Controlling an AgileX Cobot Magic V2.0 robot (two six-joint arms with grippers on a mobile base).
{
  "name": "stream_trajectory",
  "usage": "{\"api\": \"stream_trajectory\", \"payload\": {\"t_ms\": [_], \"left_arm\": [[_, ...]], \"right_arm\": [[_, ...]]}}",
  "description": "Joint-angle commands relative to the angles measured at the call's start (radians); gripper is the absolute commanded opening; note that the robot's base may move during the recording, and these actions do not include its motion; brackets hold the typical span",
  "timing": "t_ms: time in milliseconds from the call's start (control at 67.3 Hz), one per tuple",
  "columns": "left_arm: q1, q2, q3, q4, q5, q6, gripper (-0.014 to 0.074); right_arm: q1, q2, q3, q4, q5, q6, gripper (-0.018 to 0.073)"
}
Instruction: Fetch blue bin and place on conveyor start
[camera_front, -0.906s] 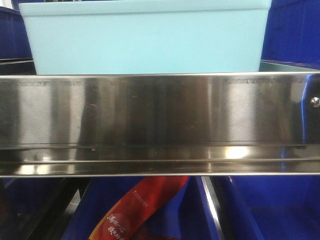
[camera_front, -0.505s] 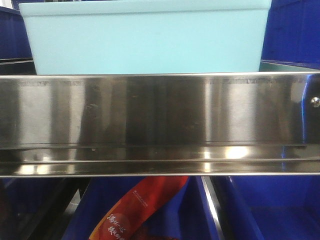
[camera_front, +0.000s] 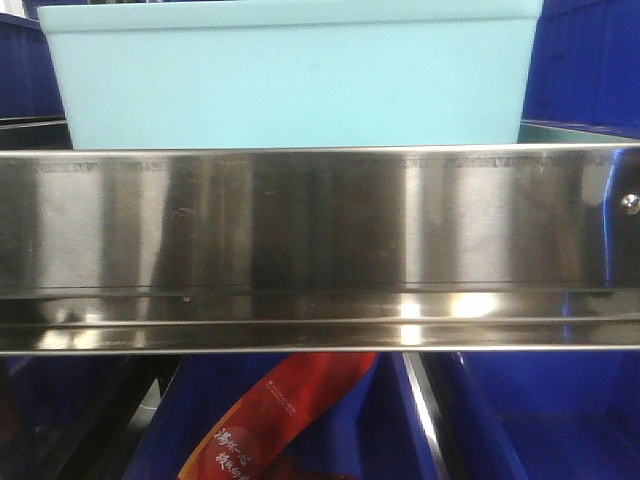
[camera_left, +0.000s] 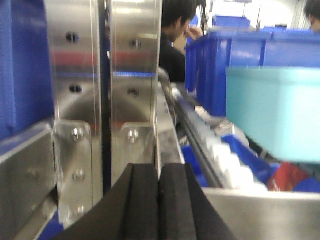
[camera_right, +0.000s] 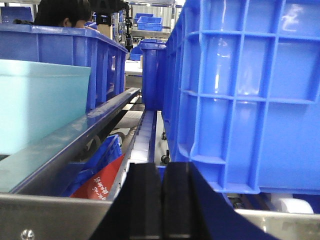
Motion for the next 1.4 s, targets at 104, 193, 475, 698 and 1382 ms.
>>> {"api": "stream_trajectory", "payload": {"t_ms": [104, 193, 475, 698, 1382], "left_arm": [[-0.007, -0.005, -0.002, -0.015, -0.048, -0.002, -0.0111], [-0.007, -0.005, -0.017, -0.015, -0.037, -0.002, -0.0111], [-0.007, 0.005, -0.238, -0.015, 0.227, -0.002, -0.0111], [-0.007, 0.158, -0.445, -0.007, 0.309, 0.011, -0.0111], [-0.007, 0.459, -0.792, -0.006, 0.511, 0.011, -0.0111]], "right_arm": [[-0.002, -0.004, -0.001, 0.0, -0.107, -0.001, -0.0163], [0.002, -0.004, -0.001, 0.0, -0.141, -0.001, -0.0163], [0.021, -0.004, -0.139, 0.0, 0.082, -0.001, -0.0163], [0.021, 0.03, -0.389, 0.0, 0.382, -0.001, -0.0163], [0.021, 0.351, -0.748, 0.005, 0.396, -0.001, -0.0163]]}}
